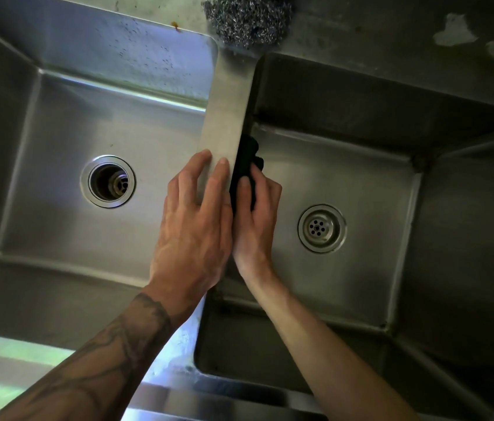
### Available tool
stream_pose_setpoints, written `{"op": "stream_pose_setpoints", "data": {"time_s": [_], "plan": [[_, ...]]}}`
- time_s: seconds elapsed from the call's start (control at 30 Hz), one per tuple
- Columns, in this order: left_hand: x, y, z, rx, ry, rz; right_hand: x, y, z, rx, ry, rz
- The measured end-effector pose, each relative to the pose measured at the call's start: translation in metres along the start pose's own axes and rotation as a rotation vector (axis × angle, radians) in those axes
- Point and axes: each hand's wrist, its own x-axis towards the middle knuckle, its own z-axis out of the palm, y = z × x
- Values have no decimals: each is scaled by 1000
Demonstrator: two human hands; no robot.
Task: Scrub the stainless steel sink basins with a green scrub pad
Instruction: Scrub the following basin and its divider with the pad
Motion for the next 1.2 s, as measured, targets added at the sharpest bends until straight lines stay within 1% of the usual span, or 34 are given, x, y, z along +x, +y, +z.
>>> {"op": "stream_pose_setpoints", "data": {"time_s": [0.07, 0.1, 0.17, 0.2, 0.23, 0.3, 0.37, 0.4, 0.43, 0.47, 0.53, 0.57, 0.6, 0.63, 0.73, 0.83, 0.9, 1.0, 1.03, 1.1, 1.2], "plan": [[0, 0, 0, 29, -3, 10, -3, 11, -3, -9, -35, 7], [1, 0, -2, 13, 14, 13, 4, 19, -3, -55, -40, 69], [1, -1, -4, -50, 40, 17, 17, 30, -1, -134, -76, 253], [0, -1, -5, -93, 55, 14, 19, 34, -1, -139, -88, 309], [0, 0, -6, -127, 66, 16, 17, 35, -1, -145, -82, 317], [1, 0, -5, -127, 73, 13, 0, 28, 0, -96, -46, 197], [1, 3, -3, -109, 125, 56, -19, 16, 0, -18, -30, 70], [1, 4, -2, -96, 163, 73, -23, 16, 0, -5, -31, 29], [1, 3, -2, -74, 168, 77, -21, 19, 0, -13, -33, 21], [1, 2, -2, -49, 140, 59, -13, 23, 0, -43, -29, 49], [0, 0, -4, -20, 69, 28, 4, 33, 1, -109, -33, 192], [0, 0, -4, -17, 54, 27, 10, 37, 1, -125, -52, 276], [0, 0, -5, -21, 50, 30, 10, 39, 0, -145, -62, 320], [0, 1, -6, -30, 55, 37, 5, 39, 0, -155, -64, 313], [1, 3, -4, -68, 123, 52, -34, 27, -4, -93, -43, 169], [1, 2, -2, -104, 183, 77, -52, 24, -10, -59, -81, 100], [1, 2, -4, -105, 155, 54, -37, 31, -10, -113, -100, 152], [0, 1, -3, -58, 80, -12, -17, 46, -8, -149, -132, 364], [0, 1, -2, -17, 61, -16, -19, 46, -9, -152, -146, 389], [-1, 2, -1, 16, 37, -16, -37, 39, -12, -151, -149, 332], [1, 0, -4, -16, 13, -9, -62, 18, -15, -89, -145, 205]]}}
